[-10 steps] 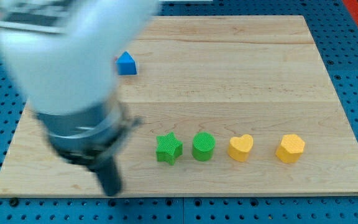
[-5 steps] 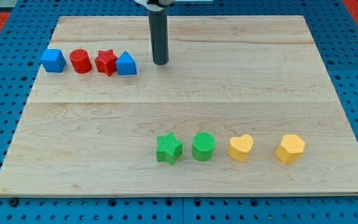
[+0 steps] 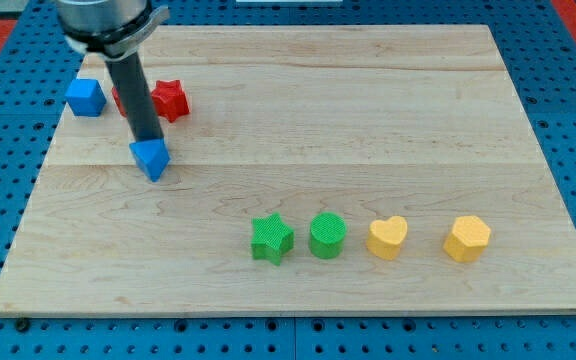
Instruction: Slide blue triangle down towards bottom
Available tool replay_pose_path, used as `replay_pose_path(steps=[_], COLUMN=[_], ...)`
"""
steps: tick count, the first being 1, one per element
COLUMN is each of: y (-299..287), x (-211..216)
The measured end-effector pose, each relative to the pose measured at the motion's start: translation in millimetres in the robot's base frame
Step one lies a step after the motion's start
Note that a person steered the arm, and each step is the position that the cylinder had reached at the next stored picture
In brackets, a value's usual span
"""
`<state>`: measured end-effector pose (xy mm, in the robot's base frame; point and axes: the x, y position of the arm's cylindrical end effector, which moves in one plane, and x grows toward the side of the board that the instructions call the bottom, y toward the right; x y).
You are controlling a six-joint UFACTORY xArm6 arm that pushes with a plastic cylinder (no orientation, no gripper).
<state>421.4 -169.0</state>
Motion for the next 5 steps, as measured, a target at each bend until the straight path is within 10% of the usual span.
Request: replay_pose_path(steps=[5], y=[-44], x=[101])
